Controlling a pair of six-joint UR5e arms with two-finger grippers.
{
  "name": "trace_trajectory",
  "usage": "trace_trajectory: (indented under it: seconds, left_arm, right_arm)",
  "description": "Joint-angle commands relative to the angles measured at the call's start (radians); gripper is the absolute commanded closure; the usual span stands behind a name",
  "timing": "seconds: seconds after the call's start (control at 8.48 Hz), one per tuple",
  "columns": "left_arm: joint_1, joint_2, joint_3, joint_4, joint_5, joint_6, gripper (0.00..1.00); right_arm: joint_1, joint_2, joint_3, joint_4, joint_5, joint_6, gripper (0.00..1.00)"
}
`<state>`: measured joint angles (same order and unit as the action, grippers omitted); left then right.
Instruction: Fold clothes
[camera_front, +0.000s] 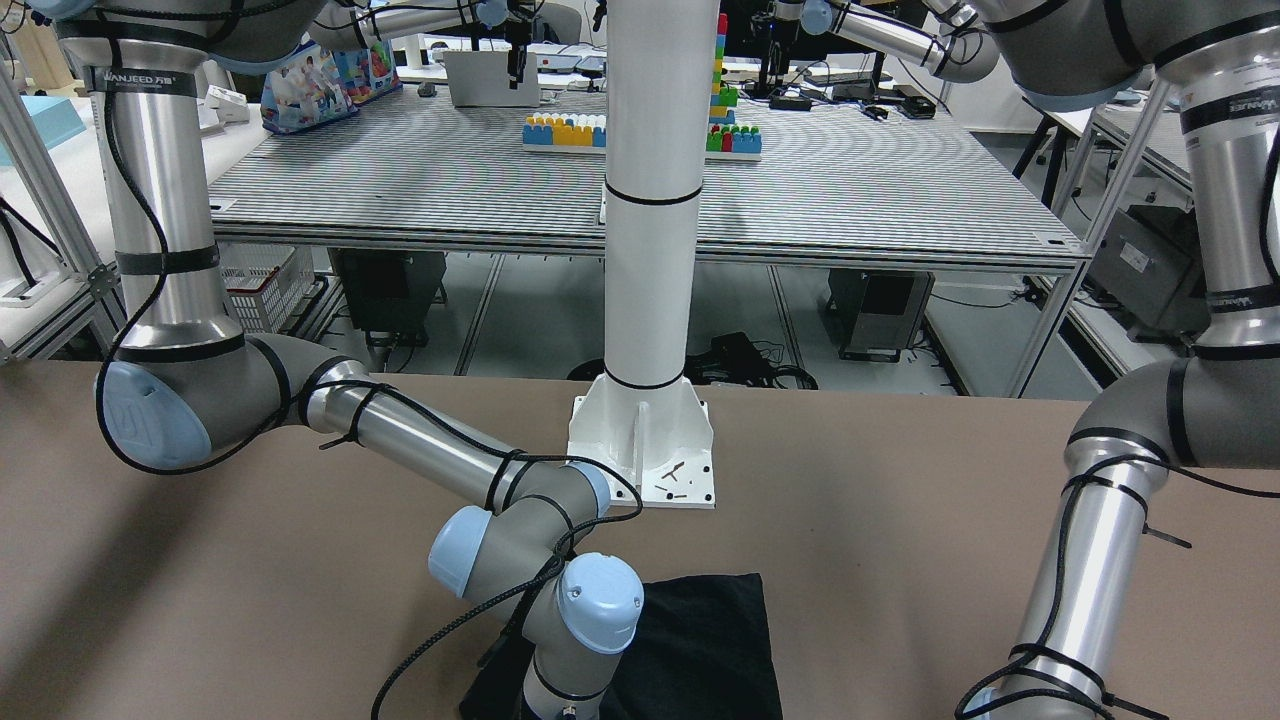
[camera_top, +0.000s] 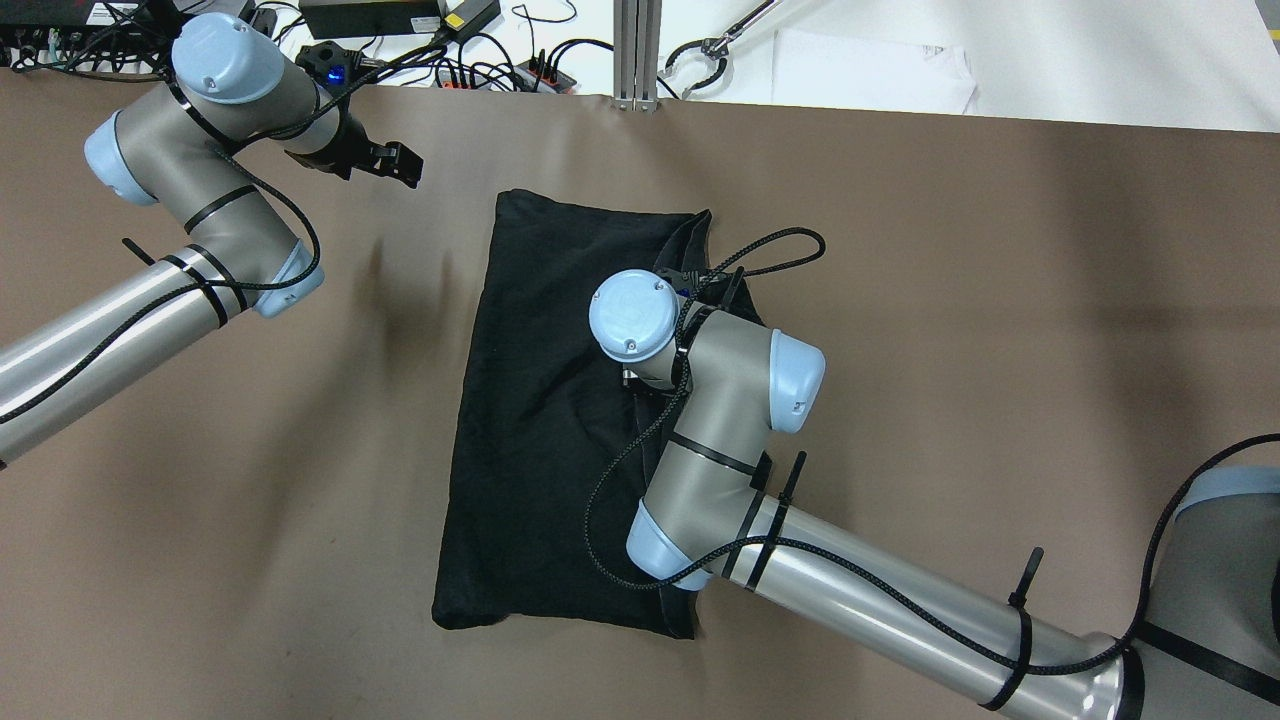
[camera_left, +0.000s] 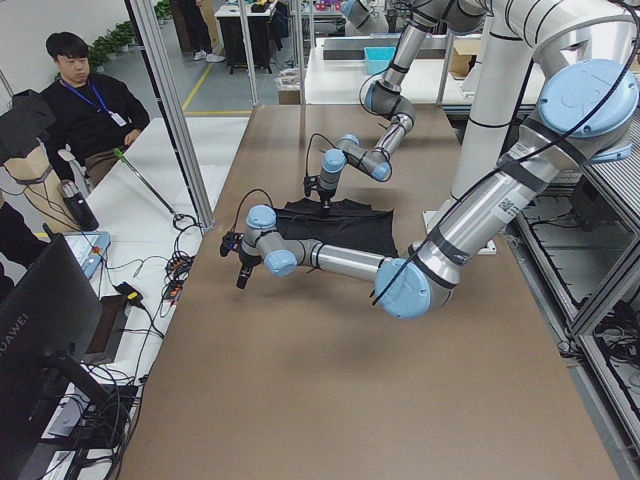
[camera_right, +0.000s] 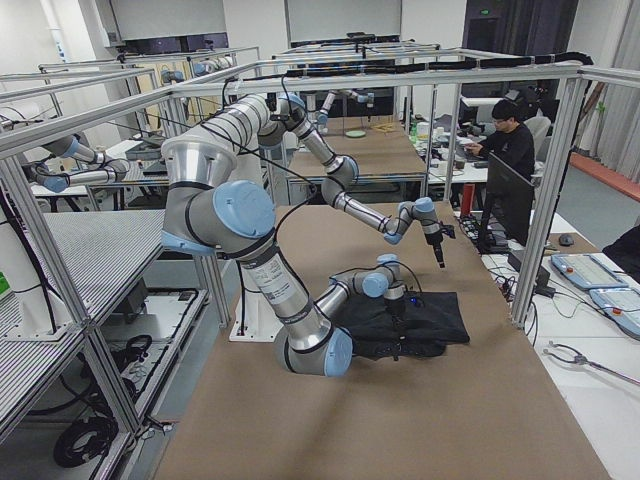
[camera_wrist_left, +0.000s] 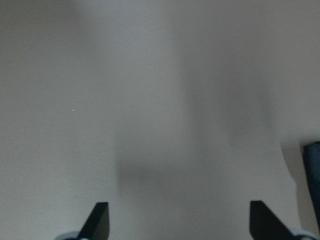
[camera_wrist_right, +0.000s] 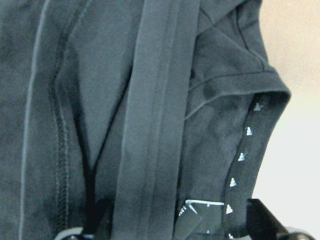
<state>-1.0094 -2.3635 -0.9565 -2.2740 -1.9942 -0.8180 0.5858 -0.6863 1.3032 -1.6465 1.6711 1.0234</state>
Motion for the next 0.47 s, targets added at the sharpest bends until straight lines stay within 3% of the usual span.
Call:
trace_trajectory:
  seconds: [0.0,0.12,0.35]
  left_arm:
    - [0.002,0.003,-0.001,0.001,0.000,0.000,0.00]
    - [0.000,0.001,-0.001,0.001,0.000,0.000,0.00]
    - [0.000,0.001,-0.001,0.001,0.000,0.000,0.00]
  right_arm:
    - [0.011,-0.068,0.080,-0.009,0.009,-0.025,0.05]
    - [0.032,-0.081,0.131,-0.071,0.010,-0.070,0.05]
    - [0.034,-0.229,0.291,-0.101,0.009,-0.115,0.05]
